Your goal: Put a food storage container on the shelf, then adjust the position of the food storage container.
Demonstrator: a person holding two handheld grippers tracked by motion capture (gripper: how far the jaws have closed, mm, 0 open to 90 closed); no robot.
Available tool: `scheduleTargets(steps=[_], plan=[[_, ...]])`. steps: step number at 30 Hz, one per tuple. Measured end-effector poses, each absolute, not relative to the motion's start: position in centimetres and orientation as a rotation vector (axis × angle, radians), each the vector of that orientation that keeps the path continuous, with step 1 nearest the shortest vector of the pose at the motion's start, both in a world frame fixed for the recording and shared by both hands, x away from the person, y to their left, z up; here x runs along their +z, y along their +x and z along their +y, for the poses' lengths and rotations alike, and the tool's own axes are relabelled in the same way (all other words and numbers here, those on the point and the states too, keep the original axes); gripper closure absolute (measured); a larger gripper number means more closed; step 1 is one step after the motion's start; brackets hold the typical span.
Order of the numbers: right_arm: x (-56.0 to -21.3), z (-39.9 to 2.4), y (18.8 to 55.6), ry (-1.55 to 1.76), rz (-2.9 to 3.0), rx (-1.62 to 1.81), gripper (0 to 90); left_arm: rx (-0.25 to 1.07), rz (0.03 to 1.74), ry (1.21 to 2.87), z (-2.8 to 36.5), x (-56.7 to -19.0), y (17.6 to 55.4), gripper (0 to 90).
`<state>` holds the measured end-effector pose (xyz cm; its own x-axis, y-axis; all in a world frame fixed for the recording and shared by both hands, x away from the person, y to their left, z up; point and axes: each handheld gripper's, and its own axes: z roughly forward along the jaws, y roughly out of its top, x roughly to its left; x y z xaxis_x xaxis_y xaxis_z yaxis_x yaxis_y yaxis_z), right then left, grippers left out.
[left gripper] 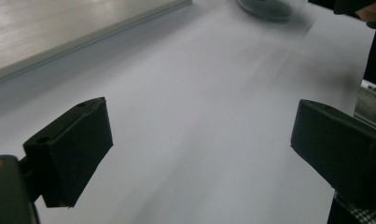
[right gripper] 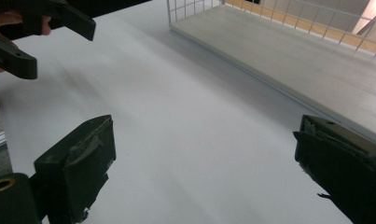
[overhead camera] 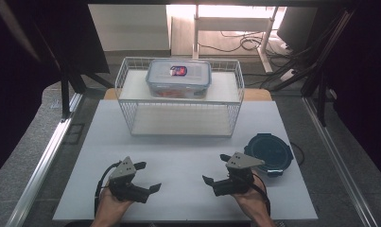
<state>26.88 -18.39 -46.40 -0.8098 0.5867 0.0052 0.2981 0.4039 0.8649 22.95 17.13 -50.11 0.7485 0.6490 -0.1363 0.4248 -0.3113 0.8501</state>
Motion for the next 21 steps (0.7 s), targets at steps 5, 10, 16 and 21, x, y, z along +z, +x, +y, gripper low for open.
scheduleTargets(steps=[5, 10, 16, 21], plan=[[-47.7, -18.5, 26.7, 0.777, 2.386, 1.312, 4.5, 0.302, 0.825, 1.999, 17.0, -51.0, 22.5, 4.0], [-48.6, -18.3, 26.7, 0.779, 2.422, 1.259, 4.4, 0.304, 0.841, 2.019, 17.1, -51.5, 22.4, 3.8], [-48.7, -18.5, 27.0, 0.81, 2.414, 1.232, 3.9, 0.295, 0.848, 2.019, 17.1, -51.7, 22.6, 3.8], [-48.2, -19.1, 27.4, 0.871, 2.361, 1.212, 0.5, 0.278, 0.859, 2.019, 17.2, -51.9, 22.7, 3.7]])
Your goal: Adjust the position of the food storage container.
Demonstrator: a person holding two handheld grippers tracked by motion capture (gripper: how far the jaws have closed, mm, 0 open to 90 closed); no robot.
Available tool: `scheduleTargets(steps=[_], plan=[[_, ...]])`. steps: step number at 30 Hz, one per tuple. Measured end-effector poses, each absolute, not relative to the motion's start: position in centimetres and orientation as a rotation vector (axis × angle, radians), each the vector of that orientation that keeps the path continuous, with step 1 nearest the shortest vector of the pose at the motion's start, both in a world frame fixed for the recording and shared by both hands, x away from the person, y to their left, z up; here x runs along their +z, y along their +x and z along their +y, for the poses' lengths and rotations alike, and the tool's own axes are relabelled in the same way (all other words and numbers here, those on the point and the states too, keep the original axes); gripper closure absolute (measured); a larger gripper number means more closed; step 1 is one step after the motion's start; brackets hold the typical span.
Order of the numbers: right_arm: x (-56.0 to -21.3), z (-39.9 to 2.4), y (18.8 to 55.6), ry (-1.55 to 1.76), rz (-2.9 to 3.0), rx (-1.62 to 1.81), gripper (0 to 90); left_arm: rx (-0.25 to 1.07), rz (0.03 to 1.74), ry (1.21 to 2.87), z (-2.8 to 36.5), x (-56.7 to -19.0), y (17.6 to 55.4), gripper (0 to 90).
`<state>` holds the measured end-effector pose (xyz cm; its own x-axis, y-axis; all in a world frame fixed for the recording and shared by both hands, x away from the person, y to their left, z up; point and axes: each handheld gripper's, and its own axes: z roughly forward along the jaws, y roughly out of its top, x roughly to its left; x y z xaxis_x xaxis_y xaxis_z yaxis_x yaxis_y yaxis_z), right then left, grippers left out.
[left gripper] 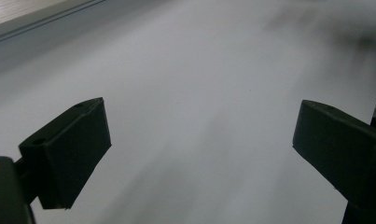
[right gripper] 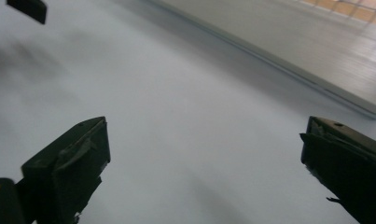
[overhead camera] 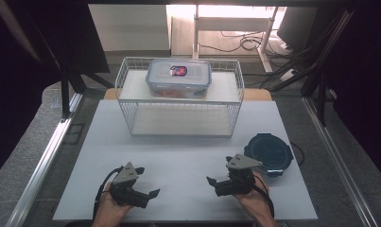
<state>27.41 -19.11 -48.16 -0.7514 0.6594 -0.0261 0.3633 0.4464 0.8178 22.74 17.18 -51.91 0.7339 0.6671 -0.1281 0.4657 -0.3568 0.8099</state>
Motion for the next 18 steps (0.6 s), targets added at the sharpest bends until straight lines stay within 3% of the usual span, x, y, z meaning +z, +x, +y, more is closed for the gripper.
scheduleTargets(steps=[15, 18], plan=[[-46.4, -23.4, 29.6, 1.118, 2.26, 1.155, 0.0, 0.249, 0.862, 2.004, 17.3, -52.1, 22.9, 4.0], [-46.0, -24.8, 30.2, 1.155, 2.228, 1.134, 7.3, 0.243, 0.863, 2.001, 17.3, -52.2, 23.0, 3.9]])
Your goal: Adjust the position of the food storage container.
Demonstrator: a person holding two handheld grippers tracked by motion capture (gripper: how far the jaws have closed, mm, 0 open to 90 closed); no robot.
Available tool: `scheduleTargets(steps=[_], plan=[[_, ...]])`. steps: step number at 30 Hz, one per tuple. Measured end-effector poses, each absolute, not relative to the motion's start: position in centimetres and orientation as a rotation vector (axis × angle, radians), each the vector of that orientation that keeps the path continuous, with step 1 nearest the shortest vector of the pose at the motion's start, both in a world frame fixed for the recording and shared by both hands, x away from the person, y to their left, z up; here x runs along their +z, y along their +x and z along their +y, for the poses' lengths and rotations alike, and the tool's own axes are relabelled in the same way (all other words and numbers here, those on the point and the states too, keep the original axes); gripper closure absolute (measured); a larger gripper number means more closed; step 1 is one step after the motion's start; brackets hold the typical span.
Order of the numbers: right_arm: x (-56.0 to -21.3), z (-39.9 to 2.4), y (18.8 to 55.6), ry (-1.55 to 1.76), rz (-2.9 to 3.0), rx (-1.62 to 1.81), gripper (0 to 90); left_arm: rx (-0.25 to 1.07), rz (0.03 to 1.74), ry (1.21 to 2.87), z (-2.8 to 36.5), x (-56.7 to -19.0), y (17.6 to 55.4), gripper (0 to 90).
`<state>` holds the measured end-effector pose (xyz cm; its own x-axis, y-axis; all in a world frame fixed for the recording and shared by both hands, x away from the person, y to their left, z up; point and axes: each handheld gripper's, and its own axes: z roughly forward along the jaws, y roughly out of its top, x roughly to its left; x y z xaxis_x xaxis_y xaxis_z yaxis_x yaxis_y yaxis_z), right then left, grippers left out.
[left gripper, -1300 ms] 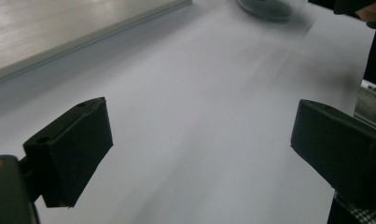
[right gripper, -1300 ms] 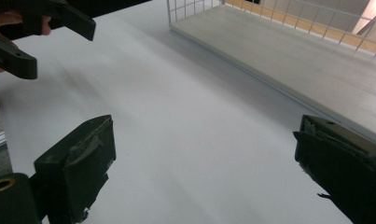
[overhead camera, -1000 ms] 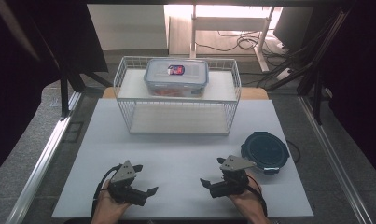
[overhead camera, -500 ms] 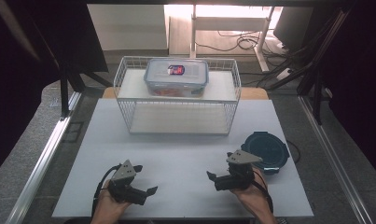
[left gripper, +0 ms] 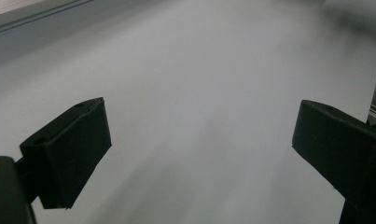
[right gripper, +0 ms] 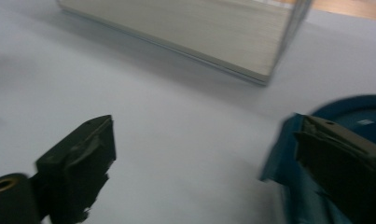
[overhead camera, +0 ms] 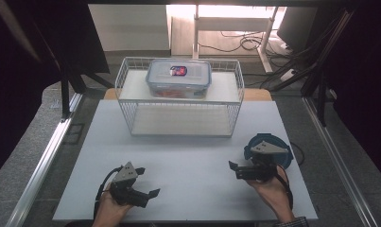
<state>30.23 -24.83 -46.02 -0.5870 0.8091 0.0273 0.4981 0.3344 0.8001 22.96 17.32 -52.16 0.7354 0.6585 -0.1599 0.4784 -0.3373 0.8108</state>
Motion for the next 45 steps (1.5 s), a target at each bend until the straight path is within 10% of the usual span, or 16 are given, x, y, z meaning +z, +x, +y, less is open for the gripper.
scheduleTargets(steps=[20, 45], plan=[[-45.6, -35.5, 33.6, 1.404, 2.027, 1.07, 88.8, 0.198, 0.869, 2.009, 17.2, -52.7, 23.3, 5.0], [-47.0, -39.6, 35.9, 1.564, 1.897, 0.872, 89.5, 0.15, 0.877, 2.015, 16.9, -53.1, 23.7, 5.9]])
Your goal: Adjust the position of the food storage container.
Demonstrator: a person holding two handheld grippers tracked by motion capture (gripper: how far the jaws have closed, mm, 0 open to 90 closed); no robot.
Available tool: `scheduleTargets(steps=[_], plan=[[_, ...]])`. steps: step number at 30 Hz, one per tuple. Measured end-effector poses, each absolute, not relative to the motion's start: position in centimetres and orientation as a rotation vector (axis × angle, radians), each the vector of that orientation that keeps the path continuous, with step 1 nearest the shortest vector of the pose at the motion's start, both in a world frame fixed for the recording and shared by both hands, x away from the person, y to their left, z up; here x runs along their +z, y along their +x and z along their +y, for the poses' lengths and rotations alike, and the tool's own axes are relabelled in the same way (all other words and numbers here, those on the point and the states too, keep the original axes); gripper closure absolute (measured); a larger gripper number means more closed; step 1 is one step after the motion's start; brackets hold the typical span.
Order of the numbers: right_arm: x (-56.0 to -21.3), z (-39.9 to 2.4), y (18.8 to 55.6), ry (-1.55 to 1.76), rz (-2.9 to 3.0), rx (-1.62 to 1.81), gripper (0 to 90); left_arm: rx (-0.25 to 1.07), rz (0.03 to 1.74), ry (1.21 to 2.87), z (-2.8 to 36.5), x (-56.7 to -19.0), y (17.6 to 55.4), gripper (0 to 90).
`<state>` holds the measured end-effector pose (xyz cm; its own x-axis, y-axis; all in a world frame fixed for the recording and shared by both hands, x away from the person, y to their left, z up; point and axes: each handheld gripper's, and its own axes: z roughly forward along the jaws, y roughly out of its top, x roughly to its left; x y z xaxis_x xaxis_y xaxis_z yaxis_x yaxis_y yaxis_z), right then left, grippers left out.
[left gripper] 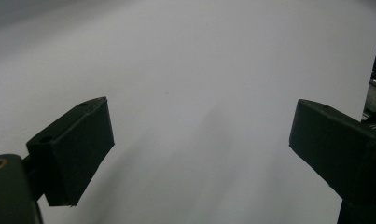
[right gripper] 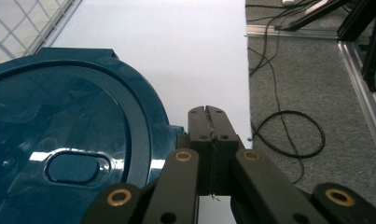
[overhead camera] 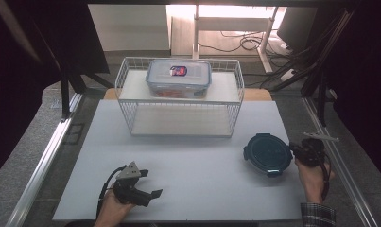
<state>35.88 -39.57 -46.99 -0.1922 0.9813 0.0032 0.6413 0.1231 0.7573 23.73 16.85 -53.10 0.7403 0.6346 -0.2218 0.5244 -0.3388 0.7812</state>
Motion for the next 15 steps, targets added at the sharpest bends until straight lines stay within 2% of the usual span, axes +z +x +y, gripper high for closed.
scheduleTargets(steps=[15], plan=[[-47.0, -36.5, 34.8, 1.514, 2.001, 0.896, 89.5, 0.141, 0.873, 2.02, 16.8, -53.1, 23.8, 6.0]])
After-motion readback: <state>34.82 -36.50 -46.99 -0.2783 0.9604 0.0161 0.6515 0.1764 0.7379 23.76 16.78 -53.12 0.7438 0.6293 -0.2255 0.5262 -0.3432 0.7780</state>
